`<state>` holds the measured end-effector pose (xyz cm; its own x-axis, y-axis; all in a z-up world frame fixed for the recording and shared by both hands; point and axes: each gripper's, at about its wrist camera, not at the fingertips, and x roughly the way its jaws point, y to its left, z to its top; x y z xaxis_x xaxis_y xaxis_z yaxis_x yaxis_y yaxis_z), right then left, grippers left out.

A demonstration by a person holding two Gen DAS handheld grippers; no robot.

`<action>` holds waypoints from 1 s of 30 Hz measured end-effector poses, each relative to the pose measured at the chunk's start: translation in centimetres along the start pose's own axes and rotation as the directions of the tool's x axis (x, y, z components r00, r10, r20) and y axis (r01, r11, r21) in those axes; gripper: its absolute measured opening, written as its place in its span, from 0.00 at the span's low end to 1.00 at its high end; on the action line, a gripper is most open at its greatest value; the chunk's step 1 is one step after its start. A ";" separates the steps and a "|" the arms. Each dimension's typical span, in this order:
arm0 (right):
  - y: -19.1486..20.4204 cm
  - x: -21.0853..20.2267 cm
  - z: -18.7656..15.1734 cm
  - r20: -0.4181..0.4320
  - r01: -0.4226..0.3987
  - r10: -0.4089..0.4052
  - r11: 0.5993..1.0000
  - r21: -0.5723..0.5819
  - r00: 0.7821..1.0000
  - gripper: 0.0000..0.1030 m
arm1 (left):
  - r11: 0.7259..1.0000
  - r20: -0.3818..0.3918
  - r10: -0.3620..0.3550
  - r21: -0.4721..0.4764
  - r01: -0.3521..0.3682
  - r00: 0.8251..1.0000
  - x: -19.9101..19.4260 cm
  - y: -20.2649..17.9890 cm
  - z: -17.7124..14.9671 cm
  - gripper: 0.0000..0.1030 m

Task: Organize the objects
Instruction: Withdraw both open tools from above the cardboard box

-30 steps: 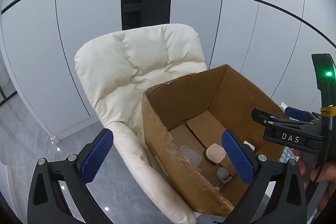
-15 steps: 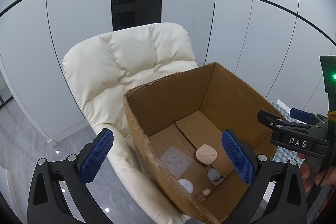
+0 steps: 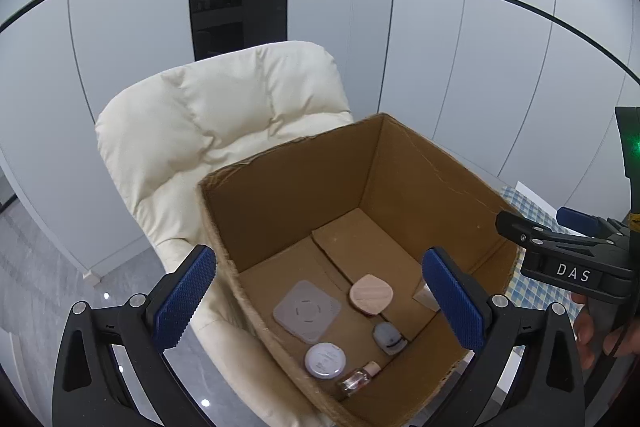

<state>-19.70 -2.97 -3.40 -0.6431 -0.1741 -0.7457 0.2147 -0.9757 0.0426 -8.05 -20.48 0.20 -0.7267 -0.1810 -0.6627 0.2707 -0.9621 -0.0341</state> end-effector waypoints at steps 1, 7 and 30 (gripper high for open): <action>-0.2 -0.1 0.0 0.000 0.002 -0.002 1.000 0.004 1.000 1.00 | 1.000 -0.001 -0.004 0.004 0.004 1.000 0.1 -0.3 0.0 1.00; -2.1 -0.4 -0.3 0.000 0.022 -0.022 0.999 0.025 1.000 1.00 | 1.000 -0.001 -0.021 0.023 0.021 1.000 0.3 -1.8 0.2 1.00; -11.1 -2.6 -2.5 -0.014 0.124 -0.123 0.984 0.132 0.992 1.00 | 0.986 -0.020 -0.122 0.113 0.124 0.992 1.2 -10.3 0.2 1.00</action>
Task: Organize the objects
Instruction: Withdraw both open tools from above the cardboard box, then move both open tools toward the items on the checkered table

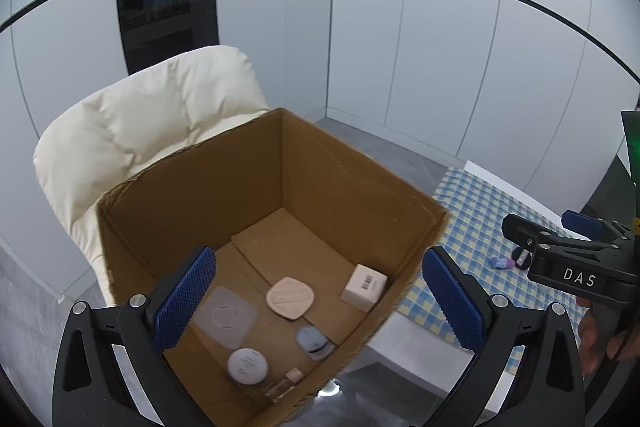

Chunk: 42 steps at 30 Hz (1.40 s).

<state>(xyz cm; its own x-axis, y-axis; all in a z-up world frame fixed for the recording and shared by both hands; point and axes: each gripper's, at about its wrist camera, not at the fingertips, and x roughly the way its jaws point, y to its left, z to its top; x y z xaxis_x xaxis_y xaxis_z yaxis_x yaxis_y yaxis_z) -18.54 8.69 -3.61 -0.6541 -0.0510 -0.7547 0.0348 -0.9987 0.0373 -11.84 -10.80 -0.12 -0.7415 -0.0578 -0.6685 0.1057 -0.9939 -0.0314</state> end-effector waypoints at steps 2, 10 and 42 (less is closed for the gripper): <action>-0.9 -0.1 -0.1 -0.001 0.009 -0.009 1.000 0.007 1.000 1.00 | 1.000 -0.001 -0.008 0.009 0.008 1.000 0.2 -0.7 0.0 1.00; -4.3 -0.8 -0.6 -0.005 0.040 -0.039 0.998 0.047 0.999 1.00 | 0.998 -0.009 -0.044 0.044 0.044 0.999 0.5 -3.9 0.1 1.00; -13.4 -3.4 -2.9 -0.027 0.147 -0.145 0.978 0.149 0.989 1.00 | 0.979 -0.043 -0.142 0.139 0.146 0.989 1.5 -12.7 -0.5 1.00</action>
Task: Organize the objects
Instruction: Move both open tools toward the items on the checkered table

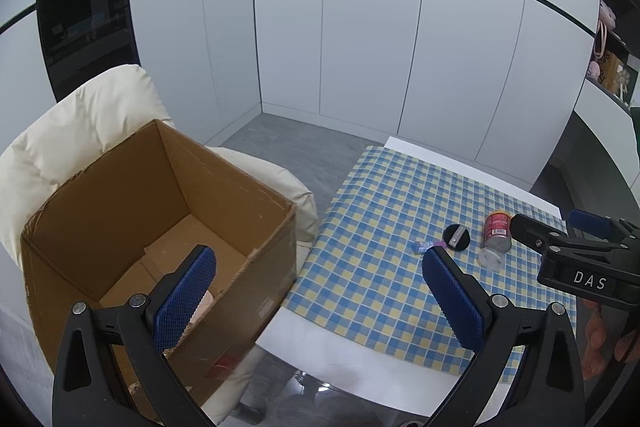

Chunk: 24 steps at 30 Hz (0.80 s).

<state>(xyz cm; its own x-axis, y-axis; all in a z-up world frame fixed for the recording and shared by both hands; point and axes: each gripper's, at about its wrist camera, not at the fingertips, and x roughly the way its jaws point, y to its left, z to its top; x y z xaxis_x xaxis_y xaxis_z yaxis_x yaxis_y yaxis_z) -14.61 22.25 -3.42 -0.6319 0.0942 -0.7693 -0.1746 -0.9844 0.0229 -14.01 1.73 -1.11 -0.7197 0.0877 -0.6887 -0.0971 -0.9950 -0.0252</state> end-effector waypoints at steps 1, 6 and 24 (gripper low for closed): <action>-0.2 0.0 0.0 -0.001 0.002 -0.002 1.000 0.003 1.000 1.00 | 1.000 -0.001 -0.002 0.002 0.002 1.000 0.1 -0.1 0.0 1.00; -1.2 -0.1 -0.2 -0.004 0.012 -0.012 1.000 0.014 1.000 1.00 | 1.000 -0.003 -0.013 0.013 0.013 1.000 0.2 -1.0 0.1 1.00; -4.5 -0.9 -1.3 -0.015 0.045 -0.044 0.998 0.049 0.999 1.00 | 0.996 -0.009 -0.040 0.075 0.041 0.999 1.0 -4.4 0.1 1.00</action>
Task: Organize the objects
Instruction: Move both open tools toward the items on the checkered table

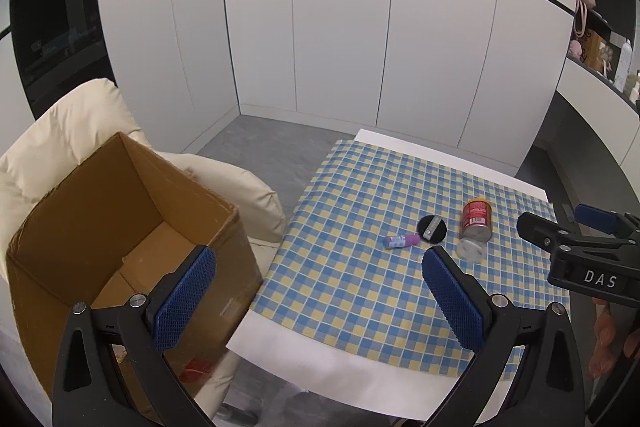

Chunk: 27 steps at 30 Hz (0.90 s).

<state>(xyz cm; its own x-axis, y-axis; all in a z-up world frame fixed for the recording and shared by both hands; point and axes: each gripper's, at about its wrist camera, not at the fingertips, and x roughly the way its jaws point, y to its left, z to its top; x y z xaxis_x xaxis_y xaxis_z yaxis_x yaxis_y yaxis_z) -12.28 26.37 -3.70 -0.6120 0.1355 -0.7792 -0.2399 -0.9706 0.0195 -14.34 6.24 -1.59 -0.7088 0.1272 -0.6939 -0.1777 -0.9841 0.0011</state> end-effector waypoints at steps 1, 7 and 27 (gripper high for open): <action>-0.2 0.0 -0.1 -0.003 0.002 -0.002 1.000 0.003 1.000 1.00 | 1.000 -0.001 -0.002 0.006 0.002 1.000 0.1 -0.2 0.0 1.00; -1.7 -0.6 -0.4 0.005 0.037 -0.037 0.999 0.018 0.999 1.00 | 1.000 -0.023 -0.028 0.014 0.028 0.999 0.6 -1.6 0.0 1.00; -6.2 0.1 -2.8 -0.055 0.068 -0.064 0.995 0.070 0.996 1.00 | 0.997 -0.062 -0.066 0.029 0.068 0.996 4.2 -5.7 -1.1 0.99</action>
<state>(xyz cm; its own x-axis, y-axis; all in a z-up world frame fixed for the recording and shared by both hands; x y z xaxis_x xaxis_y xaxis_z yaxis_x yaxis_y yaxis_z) -8.69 31.87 -5.67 -0.5532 0.1865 -0.8119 -0.3332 -0.9428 0.0104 -15.59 12.23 -5.28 -0.6519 0.1842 -0.7356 -0.2451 -0.9692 -0.0255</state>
